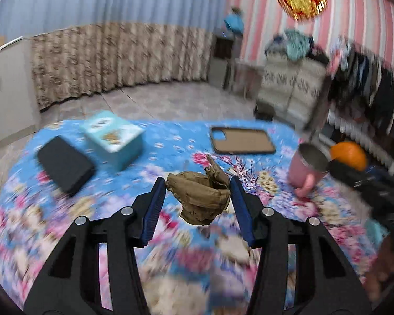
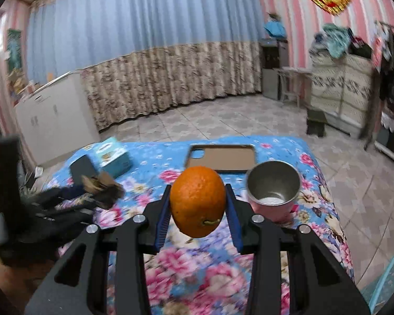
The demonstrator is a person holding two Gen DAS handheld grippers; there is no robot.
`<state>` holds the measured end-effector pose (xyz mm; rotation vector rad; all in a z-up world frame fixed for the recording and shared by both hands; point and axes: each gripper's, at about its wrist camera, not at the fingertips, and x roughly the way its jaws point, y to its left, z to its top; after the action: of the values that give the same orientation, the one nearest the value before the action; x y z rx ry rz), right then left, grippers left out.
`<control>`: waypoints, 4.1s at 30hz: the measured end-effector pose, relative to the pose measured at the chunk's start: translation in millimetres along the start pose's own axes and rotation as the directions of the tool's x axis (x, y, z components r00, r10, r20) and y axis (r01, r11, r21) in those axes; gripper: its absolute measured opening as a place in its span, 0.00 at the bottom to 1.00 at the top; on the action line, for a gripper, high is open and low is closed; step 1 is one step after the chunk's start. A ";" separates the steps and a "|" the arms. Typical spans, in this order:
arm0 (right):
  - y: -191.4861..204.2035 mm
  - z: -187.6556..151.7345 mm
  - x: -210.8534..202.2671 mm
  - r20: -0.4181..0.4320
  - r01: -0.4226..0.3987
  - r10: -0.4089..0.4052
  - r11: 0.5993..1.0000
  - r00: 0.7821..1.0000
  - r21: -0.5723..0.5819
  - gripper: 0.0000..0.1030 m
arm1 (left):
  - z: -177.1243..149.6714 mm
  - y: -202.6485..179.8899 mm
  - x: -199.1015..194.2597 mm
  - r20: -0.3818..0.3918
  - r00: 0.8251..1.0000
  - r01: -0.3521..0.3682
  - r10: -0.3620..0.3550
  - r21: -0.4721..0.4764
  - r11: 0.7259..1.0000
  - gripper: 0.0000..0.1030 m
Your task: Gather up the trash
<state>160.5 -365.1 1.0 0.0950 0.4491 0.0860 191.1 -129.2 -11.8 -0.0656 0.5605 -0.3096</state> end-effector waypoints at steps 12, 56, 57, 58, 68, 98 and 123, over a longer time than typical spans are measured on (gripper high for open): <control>66.7 -40.0 -44.1 0.039 -0.001 0.003 0.999 0.999 -0.047 0.38 | -29.9 38.9 -70.1 0.090 0.995 -0.034 0.035 -0.017 0.999 0.48; 42.0 -29.8 -61.9 0.089 0.037 -0.035 0.999 0.995 -0.016 0.38 | -14.8 -1.9 -53.4 0.104 0.994 0.015 -0.019 0.031 0.999 0.49; 40.8 -29.3 -62.6 0.090 0.037 -0.036 0.999 0.995 -0.014 0.38 | -14.6 -2.1 -53.6 0.105 0.994 0.015 -0.019 0.032 0.999 0.49; 39.5 -29.0 -63.5 0.093 0.037 -0.036 0.999 0.995 -0.011 0.38 | -14.1 -2.9 -54.0 0.106 0.994 0.016 -0.020 0.033 0.999 0.49; 21.1 -27.0 -78.9 0.117 0.056 -0.058 0.998 0.991 0.018 0.38 | -11.7 -19.2 -60.9 0.116 0.992 0.035 -0.042 0.055 0.998 0.49; -274.4 -127.0 -277.0 0.033 0.483 -0.529 0.797 0.848 0.364 0.40 | -86.5 -363.3 -33.3 -0.177 0.834 0.552 -0.523 0.291 0.782 0.51; -77.1 -81.7 -215.0 0.139 0.191 -0.226 0.956 0.964 0.224 0.87 | -35.9 -84.4 -143.8 0.123 0.990 0.046 -0.069 0.178 0.983 0.95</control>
<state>-63.3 -457.9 11.5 0.2588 0.3005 -0.1775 33.7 -164.6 43.8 0.0678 0.4022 -0.4071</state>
